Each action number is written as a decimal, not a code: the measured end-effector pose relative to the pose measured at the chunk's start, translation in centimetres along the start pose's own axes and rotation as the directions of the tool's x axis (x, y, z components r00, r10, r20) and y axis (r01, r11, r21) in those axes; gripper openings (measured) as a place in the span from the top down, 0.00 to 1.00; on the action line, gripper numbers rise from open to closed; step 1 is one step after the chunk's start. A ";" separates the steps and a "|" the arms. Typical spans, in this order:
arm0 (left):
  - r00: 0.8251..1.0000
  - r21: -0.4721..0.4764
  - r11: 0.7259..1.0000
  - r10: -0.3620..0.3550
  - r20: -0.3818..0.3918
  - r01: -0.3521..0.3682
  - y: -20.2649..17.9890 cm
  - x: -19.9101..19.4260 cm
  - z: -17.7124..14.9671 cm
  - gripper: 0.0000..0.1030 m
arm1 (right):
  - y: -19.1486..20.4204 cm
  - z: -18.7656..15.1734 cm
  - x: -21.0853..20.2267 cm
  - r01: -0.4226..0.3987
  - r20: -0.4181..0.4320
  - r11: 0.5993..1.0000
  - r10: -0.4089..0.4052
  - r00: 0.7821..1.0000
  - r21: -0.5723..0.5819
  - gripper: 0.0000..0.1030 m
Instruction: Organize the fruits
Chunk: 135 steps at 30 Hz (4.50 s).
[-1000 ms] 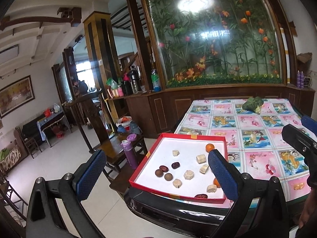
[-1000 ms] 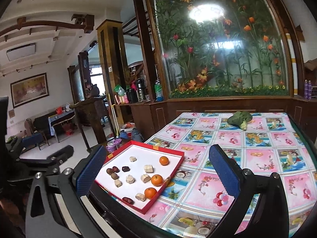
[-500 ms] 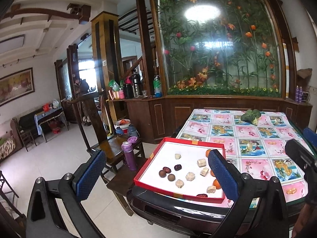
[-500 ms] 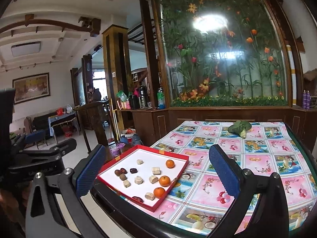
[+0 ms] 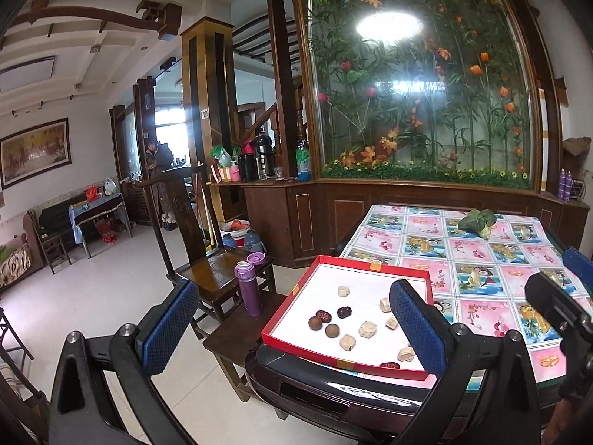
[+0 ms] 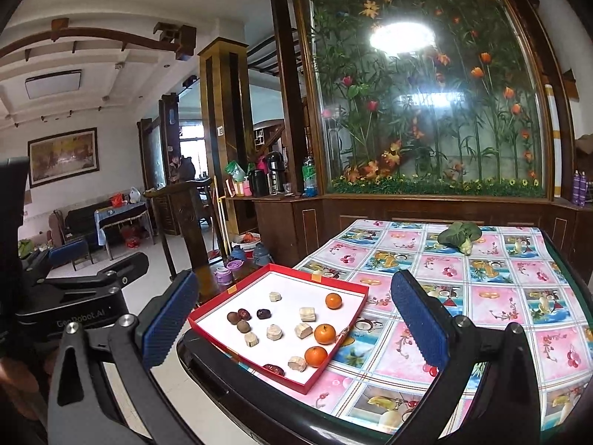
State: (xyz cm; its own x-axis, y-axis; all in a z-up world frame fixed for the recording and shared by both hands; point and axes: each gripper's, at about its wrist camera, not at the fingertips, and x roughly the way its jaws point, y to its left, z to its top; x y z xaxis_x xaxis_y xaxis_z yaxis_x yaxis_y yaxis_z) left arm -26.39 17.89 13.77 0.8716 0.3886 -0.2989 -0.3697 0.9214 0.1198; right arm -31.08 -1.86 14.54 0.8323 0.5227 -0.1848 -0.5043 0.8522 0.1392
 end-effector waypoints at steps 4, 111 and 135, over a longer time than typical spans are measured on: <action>1.000 -0.005 1.000 -0.011 -0.005 0.011 0.1 -0.1 -0.1 0.00 | 0.4 0.0 0.1 0.003 -0.004 1.000 -0.003 1.000 -0.008 0.00; 0.996 -0.117 0.990 0.087 0.017 -0.084 5.0 0.1 -1.1 0.00 | 5.1 0.8 2.1 0.011 -0.055 1.000 -0.011 0.998 0.006 0.00; 0.996 -0.118 0.989 0.092 0.011 -0.090 5.4 0.3 -1.5 0.00 | 5.9 -0.4 3.3 0.035 -0.080 0.998 -0.038 0.996 -0.046 0.00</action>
State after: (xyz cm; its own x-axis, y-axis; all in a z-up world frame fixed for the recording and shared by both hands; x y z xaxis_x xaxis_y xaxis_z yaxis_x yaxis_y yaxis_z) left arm -28.66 22.95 12.87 0.8372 0.4722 -0.2758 -0.4825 0.8752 0.0336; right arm -31.39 4.86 14.37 0.8299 0.4898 -0.2673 -0.4852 0.8700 0.0876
